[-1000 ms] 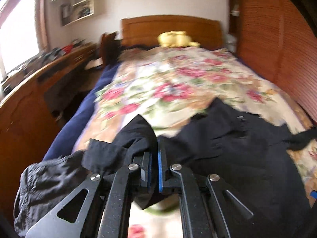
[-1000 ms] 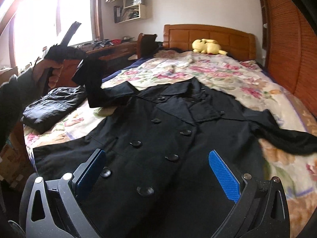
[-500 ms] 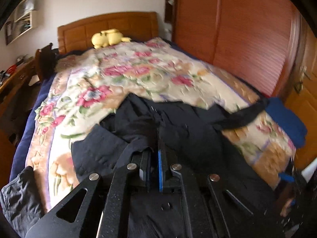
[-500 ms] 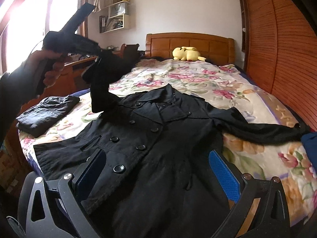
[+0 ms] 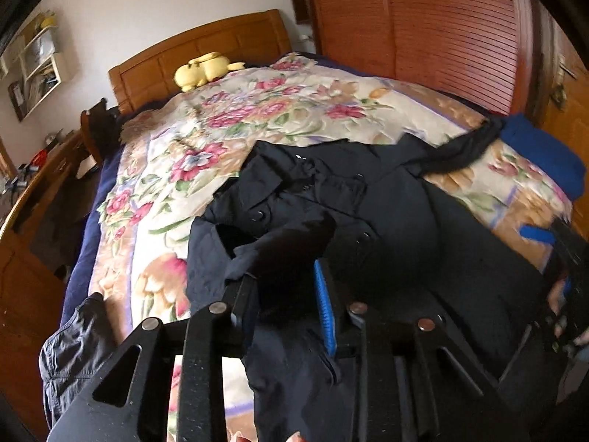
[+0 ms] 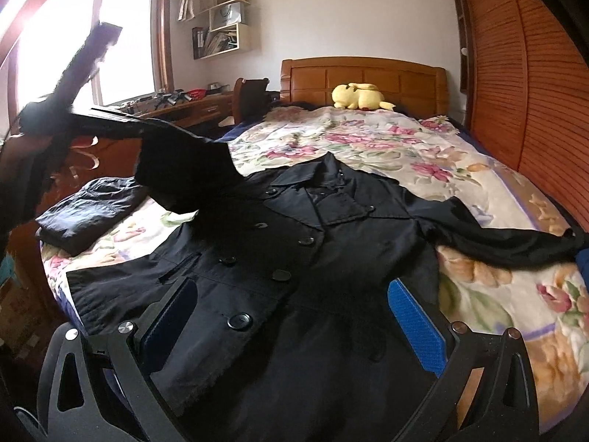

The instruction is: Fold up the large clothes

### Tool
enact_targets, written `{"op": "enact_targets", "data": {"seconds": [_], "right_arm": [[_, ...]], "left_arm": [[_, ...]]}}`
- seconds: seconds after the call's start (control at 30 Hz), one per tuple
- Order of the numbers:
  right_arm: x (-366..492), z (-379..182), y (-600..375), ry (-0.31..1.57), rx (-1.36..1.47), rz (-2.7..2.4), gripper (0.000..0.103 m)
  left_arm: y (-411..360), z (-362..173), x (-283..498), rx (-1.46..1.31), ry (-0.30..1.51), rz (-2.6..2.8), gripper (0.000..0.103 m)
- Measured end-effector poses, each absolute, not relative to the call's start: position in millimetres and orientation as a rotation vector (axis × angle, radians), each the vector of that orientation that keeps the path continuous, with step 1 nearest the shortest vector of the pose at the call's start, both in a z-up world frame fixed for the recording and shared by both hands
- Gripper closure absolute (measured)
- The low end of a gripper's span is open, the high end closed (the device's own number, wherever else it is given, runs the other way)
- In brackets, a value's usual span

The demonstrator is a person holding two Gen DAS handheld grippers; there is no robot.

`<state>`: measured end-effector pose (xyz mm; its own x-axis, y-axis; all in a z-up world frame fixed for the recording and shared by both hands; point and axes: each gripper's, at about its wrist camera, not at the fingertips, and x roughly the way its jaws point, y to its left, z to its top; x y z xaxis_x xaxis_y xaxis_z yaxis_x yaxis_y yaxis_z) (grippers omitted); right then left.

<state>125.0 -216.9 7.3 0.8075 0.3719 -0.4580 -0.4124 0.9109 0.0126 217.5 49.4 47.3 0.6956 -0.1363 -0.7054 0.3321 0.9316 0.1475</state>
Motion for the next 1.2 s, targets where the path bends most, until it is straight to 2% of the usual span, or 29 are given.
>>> {"op": "enact_targets", "data": {"seconds": [0.17, 0.27, 0.43, 0.6, 0.9, 1.07, 1.2], "right_arm": [[130.1, 4.6, -207.8, 0.479, -0.103, 0.433, 0.000], [129.5, 3.6, -207.3, 0.476, -0.118, 0.428, 0.000], [126.1, 4.6, -221.1, 0.483, -0.130, 0.404, 0.000], [124.7, 6.3, -236.2, 0.482, -0.122, 0.378, 0.000], [127.5, 4.3, -216.1, 0.477, -0.132, 0.434, 0.001], [160.6, 0.6, -180.9, 0.505, -0.137, 0.543, 0.012], [193.0, -5.5, -138.3, 0.545, -0.144, 0.646, 0.027]], "left_arm": [[35.2, 37.8, 201.5, 0.312, 0.786, -0.339, 0.073], [17.9, 6.8, 207.1, 0.306, 0.895, -0.423, 0.073], [-1.8, -29.7, 190.9, 0.301, 0.980, -0.509, 0.073], [-0.7, -44.1, 165.5, 0.299, 0.989, -0.473, 0.073], [42.8, -39.6, 149.0, 0.187, 0.934, -0.368, 0.072], [72.1, -41.9, 145.6, 0.155, 0.911, -0.302, 0.072], [97.4, -43.1, 140.0, 0.134, 0.899, -0.256, 0.072]]}}
